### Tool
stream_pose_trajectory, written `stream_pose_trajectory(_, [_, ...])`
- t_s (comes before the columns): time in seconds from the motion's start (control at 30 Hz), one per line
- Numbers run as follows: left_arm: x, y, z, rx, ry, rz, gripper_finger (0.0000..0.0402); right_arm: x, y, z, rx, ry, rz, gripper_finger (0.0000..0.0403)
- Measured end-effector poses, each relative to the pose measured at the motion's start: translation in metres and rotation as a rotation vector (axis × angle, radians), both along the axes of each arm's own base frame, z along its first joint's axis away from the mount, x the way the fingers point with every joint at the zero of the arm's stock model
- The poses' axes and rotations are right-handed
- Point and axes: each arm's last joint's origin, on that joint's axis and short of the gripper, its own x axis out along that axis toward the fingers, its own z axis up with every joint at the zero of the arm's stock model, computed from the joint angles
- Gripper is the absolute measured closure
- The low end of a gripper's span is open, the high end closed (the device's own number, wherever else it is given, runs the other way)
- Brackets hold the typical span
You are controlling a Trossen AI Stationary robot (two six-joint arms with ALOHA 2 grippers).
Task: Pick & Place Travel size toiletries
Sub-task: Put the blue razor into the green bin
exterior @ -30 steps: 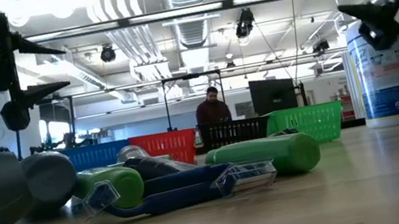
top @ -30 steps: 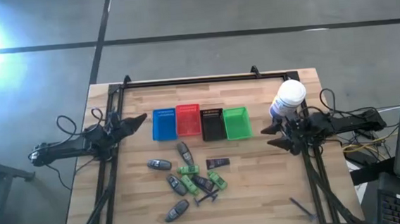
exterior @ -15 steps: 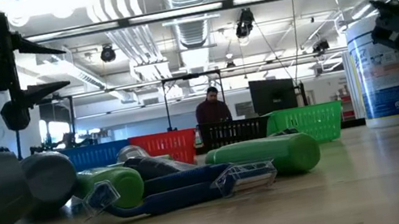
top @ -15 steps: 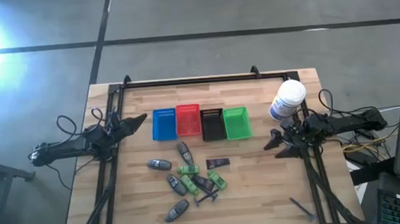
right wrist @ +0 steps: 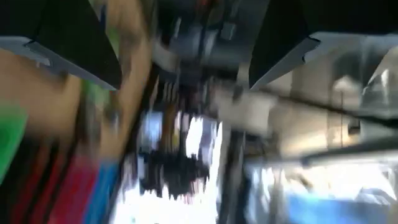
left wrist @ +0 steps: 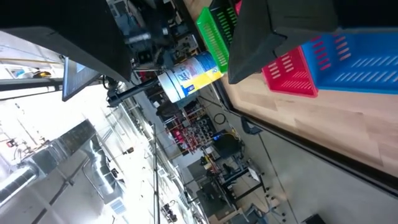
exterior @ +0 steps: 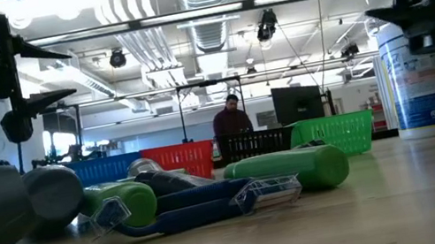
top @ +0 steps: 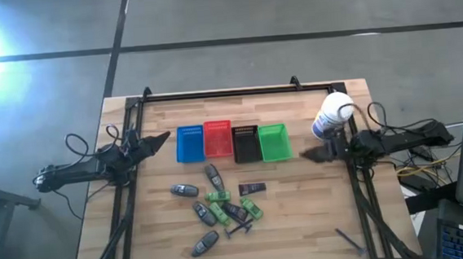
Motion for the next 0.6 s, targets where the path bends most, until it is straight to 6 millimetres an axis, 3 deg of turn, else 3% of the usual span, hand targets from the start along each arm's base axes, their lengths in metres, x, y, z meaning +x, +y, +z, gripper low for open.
stream_pose_trajectory(0.13, [0.000, 0.000, -0.001, 0.000, 0.007, 0.000, 0.0128, 0.012, 0.014, 0.012, 0.077, 0.220, 0.237, 0.0057])
stream_pose_trajectory(0.33, [0.000, 0.000, -0.001, 0.000, 0.012, 0.000, 0.0128, 0.026, 0.044, 0.025, -0.030, 0.839, 0.513, 0.0079])
stream_pose_trajectory(0.5, [0.001, 0.000, -0.001, 0.001, 0.013, -0.007, 0.0128, 0.033, 0.064, 0.031, -0.135, 1.315, 0.542, 0.0108])
stream_pose_trajectory(0.6, [0.001, 0.000, -0.001, 0.001, 0.014, -0.010, 0.0129, 0.049, 0.082, 0.033, -0.157, 1.357, 0.612, 0.0121])
